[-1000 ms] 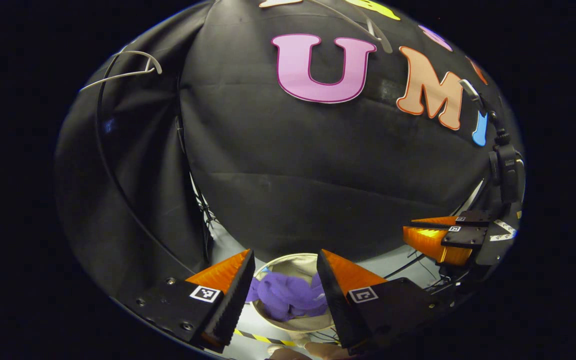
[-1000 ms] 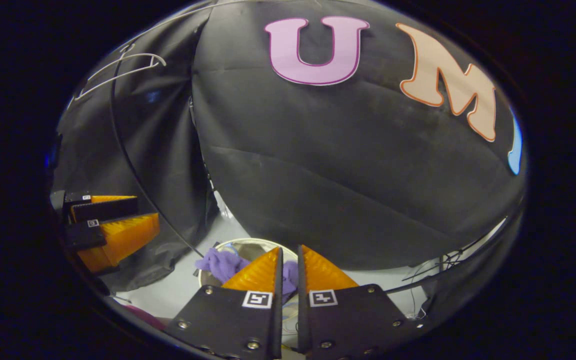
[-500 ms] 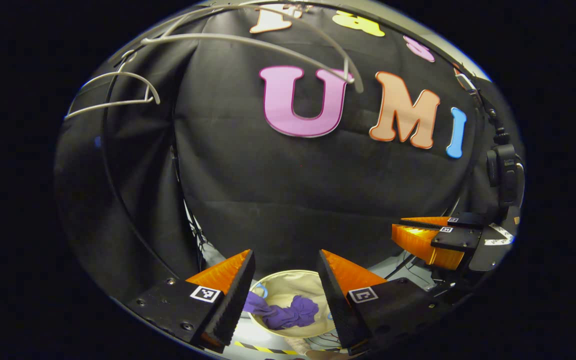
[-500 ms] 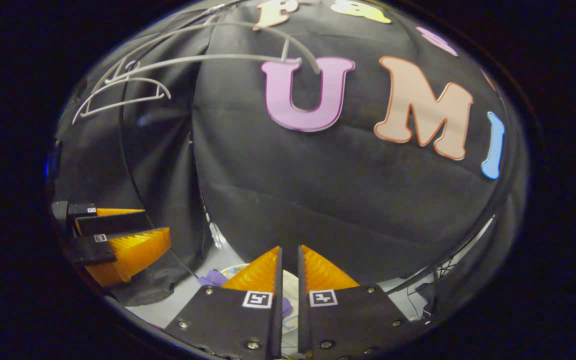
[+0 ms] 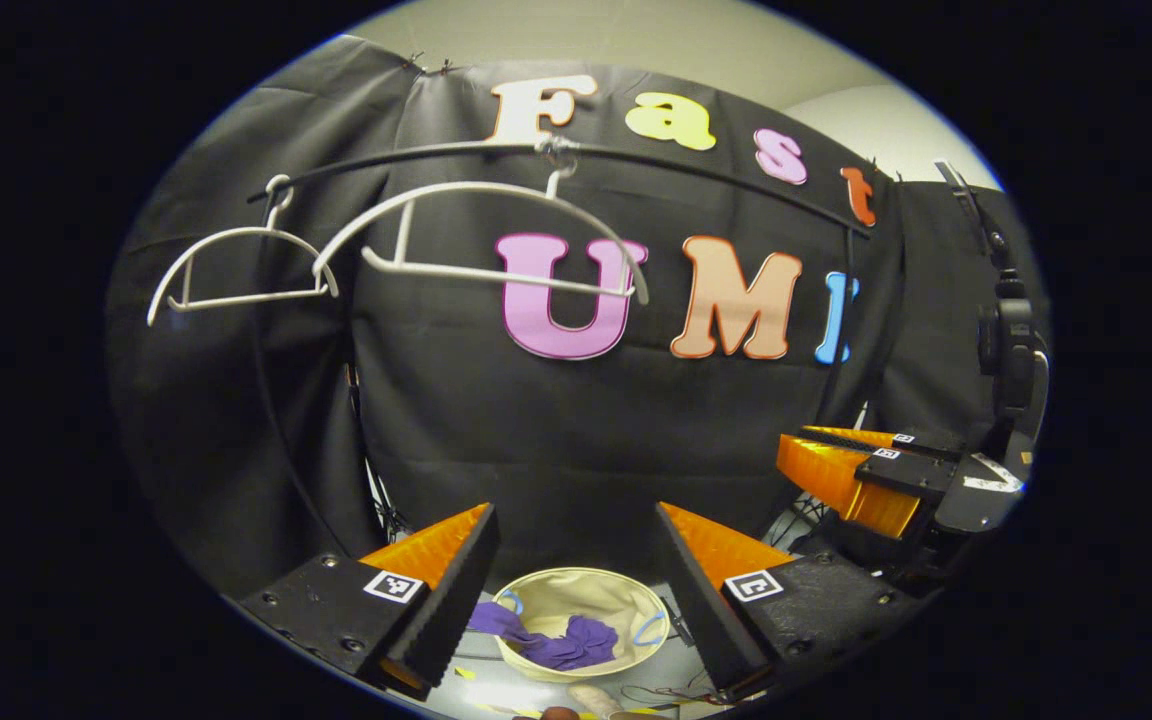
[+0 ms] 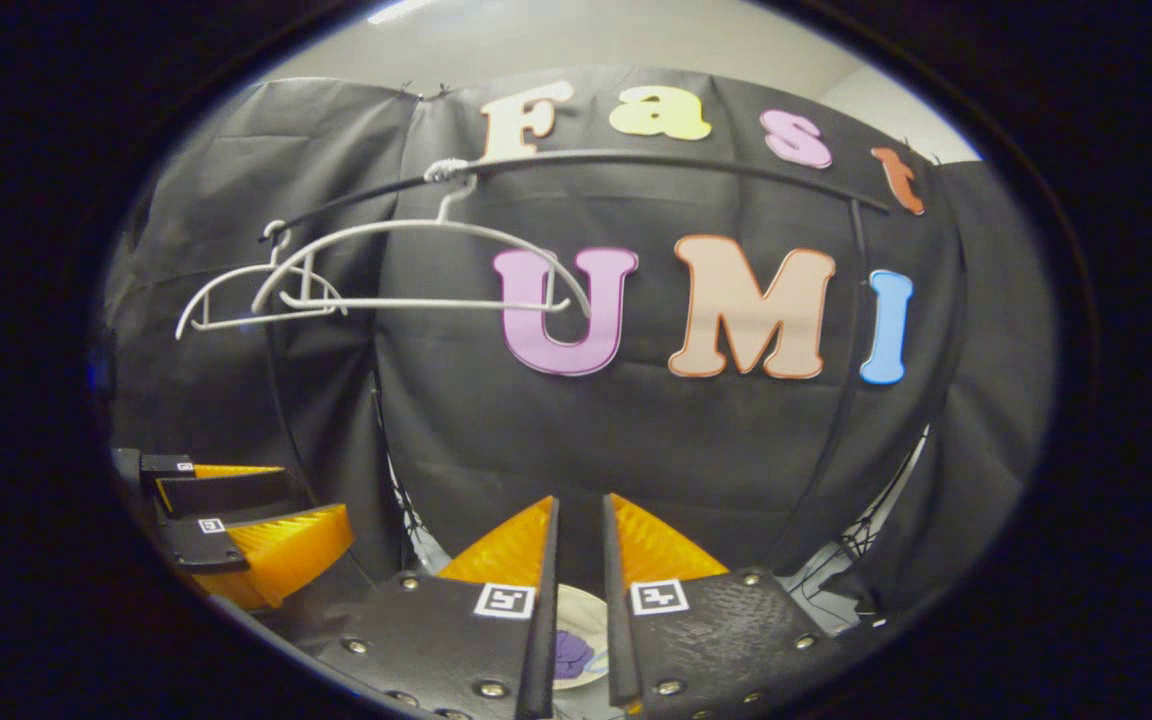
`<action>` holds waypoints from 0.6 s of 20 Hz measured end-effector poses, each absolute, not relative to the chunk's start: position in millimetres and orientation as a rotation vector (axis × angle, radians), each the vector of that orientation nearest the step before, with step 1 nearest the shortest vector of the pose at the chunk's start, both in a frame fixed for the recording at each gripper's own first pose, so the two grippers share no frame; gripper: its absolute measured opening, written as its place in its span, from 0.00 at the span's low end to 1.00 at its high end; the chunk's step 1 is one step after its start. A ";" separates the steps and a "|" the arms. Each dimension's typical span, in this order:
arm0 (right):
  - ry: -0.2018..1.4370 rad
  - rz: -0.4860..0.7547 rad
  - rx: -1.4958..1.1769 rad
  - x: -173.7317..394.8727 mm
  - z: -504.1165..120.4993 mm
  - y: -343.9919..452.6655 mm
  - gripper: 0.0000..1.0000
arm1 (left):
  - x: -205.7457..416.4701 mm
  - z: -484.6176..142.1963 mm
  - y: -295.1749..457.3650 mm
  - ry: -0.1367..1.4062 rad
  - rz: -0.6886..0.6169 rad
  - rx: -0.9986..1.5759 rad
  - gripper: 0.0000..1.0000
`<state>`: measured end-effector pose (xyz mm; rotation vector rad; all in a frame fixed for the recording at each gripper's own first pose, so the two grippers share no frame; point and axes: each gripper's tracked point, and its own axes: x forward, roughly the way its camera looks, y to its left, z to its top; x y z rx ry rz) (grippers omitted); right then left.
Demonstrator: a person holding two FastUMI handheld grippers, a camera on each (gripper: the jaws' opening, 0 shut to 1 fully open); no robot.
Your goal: Grasp the clothes on the hanger with both hands and then place them into the laundry hamper below.
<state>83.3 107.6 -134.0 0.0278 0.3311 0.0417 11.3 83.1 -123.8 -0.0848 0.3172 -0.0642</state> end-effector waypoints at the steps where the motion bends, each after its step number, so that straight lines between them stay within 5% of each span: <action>1: 0.313 0.030 0.030 72.7 -123.1 105.8 0.21 | 3.1 -112.2 81.5 0.298 -0.070 -0.084 0.94; 5: 0.263 -0.002 0.040 34.8 -89.5 96.0 0.33 | -20.2 -71.5 68.8 0.239 -0.102 -0.075 0.93; 12: 0.172 -0.059 0.041 -9.5 -45.3 60.1 0.77 | -39.3 -22.3 24.8 0.148 -0.188 -0.032 0.93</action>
